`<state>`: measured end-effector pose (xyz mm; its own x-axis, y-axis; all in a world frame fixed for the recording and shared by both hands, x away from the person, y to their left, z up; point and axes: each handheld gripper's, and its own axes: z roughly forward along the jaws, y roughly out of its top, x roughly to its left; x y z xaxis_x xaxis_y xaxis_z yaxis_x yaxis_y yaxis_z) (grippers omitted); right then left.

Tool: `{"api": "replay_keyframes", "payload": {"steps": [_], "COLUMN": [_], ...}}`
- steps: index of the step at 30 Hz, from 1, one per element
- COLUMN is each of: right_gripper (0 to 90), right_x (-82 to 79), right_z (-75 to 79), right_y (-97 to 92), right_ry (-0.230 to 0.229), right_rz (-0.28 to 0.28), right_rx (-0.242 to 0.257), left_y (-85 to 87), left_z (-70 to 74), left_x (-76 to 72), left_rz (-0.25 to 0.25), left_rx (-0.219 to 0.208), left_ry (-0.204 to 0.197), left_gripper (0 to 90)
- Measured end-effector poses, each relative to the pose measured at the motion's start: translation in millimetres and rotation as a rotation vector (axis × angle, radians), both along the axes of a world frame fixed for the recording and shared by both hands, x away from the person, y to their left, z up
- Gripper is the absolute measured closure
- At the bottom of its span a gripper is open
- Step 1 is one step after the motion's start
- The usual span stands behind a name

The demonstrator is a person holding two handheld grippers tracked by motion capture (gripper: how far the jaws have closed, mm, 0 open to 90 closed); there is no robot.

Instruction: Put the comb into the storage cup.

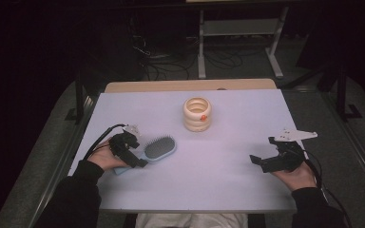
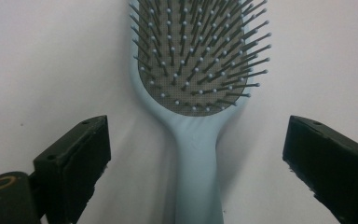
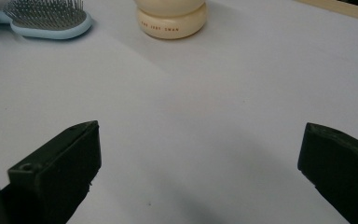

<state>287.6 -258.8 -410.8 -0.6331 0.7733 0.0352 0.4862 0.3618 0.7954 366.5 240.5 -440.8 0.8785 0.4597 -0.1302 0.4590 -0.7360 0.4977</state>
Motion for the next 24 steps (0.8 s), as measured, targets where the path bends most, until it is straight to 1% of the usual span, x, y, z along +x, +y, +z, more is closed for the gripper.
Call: {"api": "replay_keyframes", "payload": {"steps": [2, 3, 4, 5, 9, 10, 15, 18, 20, 21, 22, 23, 24], "right_gripper": [0.0, 0.0, 0.0, 0.0, 0.0, 0.0, 0.0, 0.0, 0.0, 0.0, 0.0, 0.0, 0.0], "right_x": [-0.1, -0.1, -0.3, -0.5, -0.7, -0.7, -0.7, -0.8, -0.9, -0.9, -0.9, -0.9, -0.8], "right_z": [0.0, 0.1, 0.2, 0.4, 0.5, 0.5, 0.7, 0.7, 0.7, 0.7, 0.7, 0.7, 0.6], "right_y": [0.1, 0.1, 0.0, -0.1, -0.1, 0.0, -0.2, -0.2, -0.2, -0.2, -0.1, -0.1, -0.1], "right_ry": [-0.001, -0.001, -0.002, -0.003, -0.003, -0.003, -0.005, -0.006, -0.006, -0.006, -0.006, -0.006, -0.007], "right_rz": [0.0, 0.0, -0.001, -0.001, -0.001, 0.0, -0.001, -0.001, -0.001, -0.001, 0.0, 0.0, 0.0], "right_rx": [-0.001, -0.001, 0.0, 0.0, 0.001, 0.0, 0.0, 0.0, 0.0, 0.0, -0.001, -0.001, -0.003], "left_y": [0.2, 1.0, 1.8, 2.6, 3.8, 3.4, 2.8, 3.4, 3.8, 4.0, 4.4, 4.9, 5.4], "left_z": [-0.6, -0.7, -1.1, -1.6, -4.1, -4.5, -5.0, -5.2, -4.9, -4.7, -4.9, -5.7, -6.6], "left_x": [-0.9, -1.0, -1.1, -1.3, -1.1, -1.0, -2.1, -2.4, -2.8, -3.3, -3.6, -3.8, -4.0], "left_rz": [-0.001, -0.005, -0.003, -0.001, -0.001, -0.002, -0.012, -0.01, -0.011, -0.008, -0.007, -0.005, -0.006], "left_rx": [-0.003, -0.008, -0.014, -0.014, -0.001, -0.005, -0.001, 0.006, 0.009, 0.011, 0.017, 0.02, 0.023], "left_ry": [0.0, 0.005, 0.014, 0.014, 0.03, 0.034, 0.039, 0.037, 0.028, 0.021, 0.013, 0.014, 0.021], "left_gripper": [11.4, 14.7, 15.2, 16.5, 22.1, 23.1, 31.8, 35.5, 40.0, 43.9, 50.9, 55.8, 58.8]}}
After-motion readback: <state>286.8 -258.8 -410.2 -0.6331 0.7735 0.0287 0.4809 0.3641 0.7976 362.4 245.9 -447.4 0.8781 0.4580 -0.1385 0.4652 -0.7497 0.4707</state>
